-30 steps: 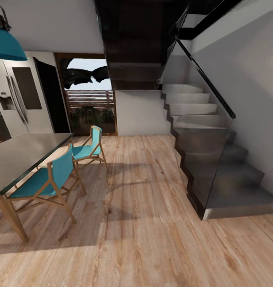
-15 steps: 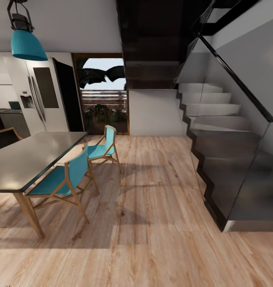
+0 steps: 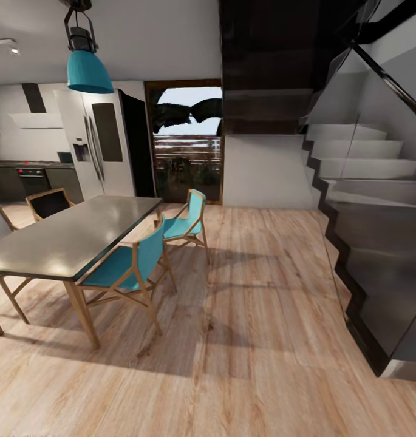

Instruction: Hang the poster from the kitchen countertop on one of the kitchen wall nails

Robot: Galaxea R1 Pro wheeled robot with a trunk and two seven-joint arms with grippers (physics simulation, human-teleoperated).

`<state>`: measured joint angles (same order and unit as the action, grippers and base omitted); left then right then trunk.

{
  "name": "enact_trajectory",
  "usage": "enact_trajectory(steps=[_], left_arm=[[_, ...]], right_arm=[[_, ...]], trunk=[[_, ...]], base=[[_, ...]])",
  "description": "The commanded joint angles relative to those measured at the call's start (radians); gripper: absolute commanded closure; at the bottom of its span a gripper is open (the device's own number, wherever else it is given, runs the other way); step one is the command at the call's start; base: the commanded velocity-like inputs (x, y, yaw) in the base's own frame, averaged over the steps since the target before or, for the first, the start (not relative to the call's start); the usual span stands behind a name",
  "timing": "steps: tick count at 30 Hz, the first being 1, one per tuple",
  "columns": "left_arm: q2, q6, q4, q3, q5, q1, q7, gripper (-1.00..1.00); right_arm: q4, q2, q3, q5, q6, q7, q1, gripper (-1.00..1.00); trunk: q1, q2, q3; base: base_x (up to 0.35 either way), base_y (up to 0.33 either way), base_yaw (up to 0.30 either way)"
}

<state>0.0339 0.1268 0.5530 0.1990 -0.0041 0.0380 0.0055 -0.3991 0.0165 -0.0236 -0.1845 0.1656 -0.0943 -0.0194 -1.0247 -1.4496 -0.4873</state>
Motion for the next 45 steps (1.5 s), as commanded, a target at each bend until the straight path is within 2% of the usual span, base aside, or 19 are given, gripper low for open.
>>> enact_trajectory(steps=[1,10,17,24,30,45], left_arm=[[0.0,0.002,0.001,0.0,0.0,0.0,0.001,-1.0],[0.0,0.002,0.001,0.0,0.0,0.0,0.001,-1.0],[0.0,0.002,0.001,0.0,0.0,0.0,0.001,-1.0],[0.0,0.002,0.001,0.0,0.0,0.0,0.001,-1.0],[0.0,0.002,0.001,0.0,0.0,0.0,0.001,-1.0],[0.0,0.002,0.001,0.0,0.0,0.0,0.001,-1.0]], right_arm=[[0.001,0.001,-0.003,-0.011,0.001,-0.006,-0.001,-1.0],[0.047,0.008,-0.003,-0.013,0.0,0.0,-0.001,-1.0],[0.057,0.001,-0.002,-0.013,0.001,-0.001,-0.001,-1.0],[0.057,-0.007,-0.002,-0.013,0.002,-0.006,-0.001,-1.0],[0.058,-0.017,-0.002,-0.013,0.035,-0.008,-0.001,-1.0],[0.061,-0.005,-0.002,-0.012,0.042,-0.001,-0.001,-1.0]], trunk=[[0.0,0.0,-0.001],[0.0,0.0,-0.002],[0.0,0.0,-0.004],[0.0,0.0,-0.009],[0.0,0.0,-0.013],[0.0,0.0,-0.015]], base=[[0.167,0.234,0.173],[0.176,0.251,0.051],[0.169,0.248,0.052],[0.044,0.067,0.21],[0.097,0.07,0.25],[0.235,0.193,0.055]])
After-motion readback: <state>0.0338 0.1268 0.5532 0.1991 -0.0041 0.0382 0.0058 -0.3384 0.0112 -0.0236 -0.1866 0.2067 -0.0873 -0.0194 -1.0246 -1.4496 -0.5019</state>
